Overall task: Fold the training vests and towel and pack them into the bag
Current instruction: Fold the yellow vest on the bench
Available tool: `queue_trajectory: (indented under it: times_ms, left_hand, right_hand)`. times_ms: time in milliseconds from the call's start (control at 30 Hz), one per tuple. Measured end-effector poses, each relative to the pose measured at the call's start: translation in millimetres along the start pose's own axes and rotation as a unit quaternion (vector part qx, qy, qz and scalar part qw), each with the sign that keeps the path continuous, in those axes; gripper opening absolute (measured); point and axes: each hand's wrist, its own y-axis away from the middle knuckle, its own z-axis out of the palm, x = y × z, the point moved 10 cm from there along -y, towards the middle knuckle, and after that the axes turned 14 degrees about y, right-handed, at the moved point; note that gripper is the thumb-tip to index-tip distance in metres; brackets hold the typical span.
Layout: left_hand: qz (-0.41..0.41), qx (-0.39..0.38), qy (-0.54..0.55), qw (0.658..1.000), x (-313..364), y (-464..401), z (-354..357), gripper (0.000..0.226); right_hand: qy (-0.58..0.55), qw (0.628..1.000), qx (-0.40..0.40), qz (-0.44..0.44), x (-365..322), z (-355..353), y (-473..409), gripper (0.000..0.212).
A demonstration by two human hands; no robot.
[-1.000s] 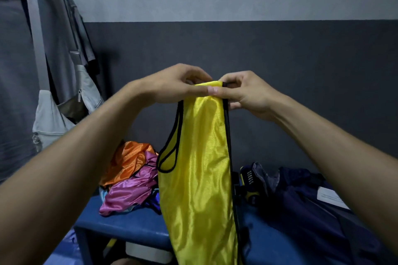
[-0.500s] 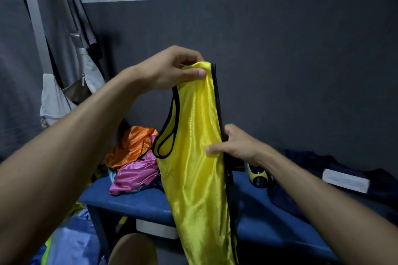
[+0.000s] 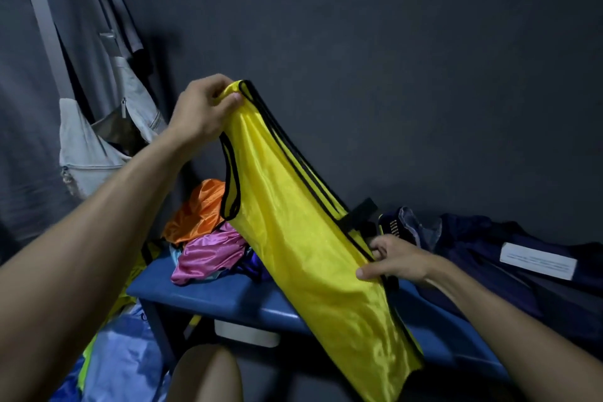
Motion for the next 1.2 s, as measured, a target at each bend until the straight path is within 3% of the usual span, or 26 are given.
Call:
queue_trajectory:
  times_ms: [33, 133, 267, 400, 533, 600, 700, 800, 933, 1000, 1100, 1200]
  left_hand:
    - [-0.014, 0.008, 0.013, 1.0, -10, 2, -2, 0.007]
    - [-0.057, 0.018, 0.009, 0.998, -47, 11, -5, 0.009]
    - [-0.121, 0.087, -0.017, 0.989, -95, 20, -17, 0.015]
    - [-0.226, 0.208, -0.031, 0.951, -148, 32, -49, 0.028]
    - [-0.234, 0.262, -0.015, 0.936, -176, 33, -68, 0.028]
    - [-0.216, 0.259, 0.001, 0.941, -186, 32, -65, 0.029]
    - [-0.203, 0.2, 0.004, 0.959, -206, 38, -37, 0.028]
    - [-0.2, 0.113, -0.011, 0.973, -214, 53, 8, 0.017]
    - [-0.141, -0.056, -0.018, 0.988, -177, 82, 101, 0.02]
    - [-0.115, -0.138, 0.013, 0.984, -150, 107, 148, 0.029]
    - [-0.096, -0.285, -0.015, 0.954, -127, 148, 212, 0.042]
    - [-0.064, -0.389, -0.078, 0.916, -119, 185, 255, 0.041]
  right_hand:
    - [0.002, 1.0, -0.012, 0.011, 8, 4, 1, 0.04]
    - [0.031, 0.999, -0.025, 0.028, 34, 5, 1, 0.009]
    - [0.094, 0.994, -0.024, 0.043, 44, -15, -6, 0.016]
    - [0.138, 0.981, 0.129, 0.033, 33, -80, -21, 0.034]
    - [0.225, 0.907, 0.355, -0.004, -5, -135, -17, 0.031]
    - [0.268, 0.897, 0.351, 0.001, -14, -127, -26, 0.038]
    - [0.381, 0.902, 0.201, 0.039, 17, -67, -55, 0.02]
    - [0.443, 0.892, 0.082, 0.044, 56, -3, -68, 0.029]
    - [0.464, 0.885, 0.033, 0.012, 72, 40, -70, 0.026]
    - [0.487, 0.874, 0.007, 0.004, 77, 50, -67, 0.039]
    - [0.528, 0.849, -0.026, 0.012, 85, 52, -53, 0.068]
    - [0.541, 0.841, -0.003, 0.03, 91, 36, -35, 0.078]
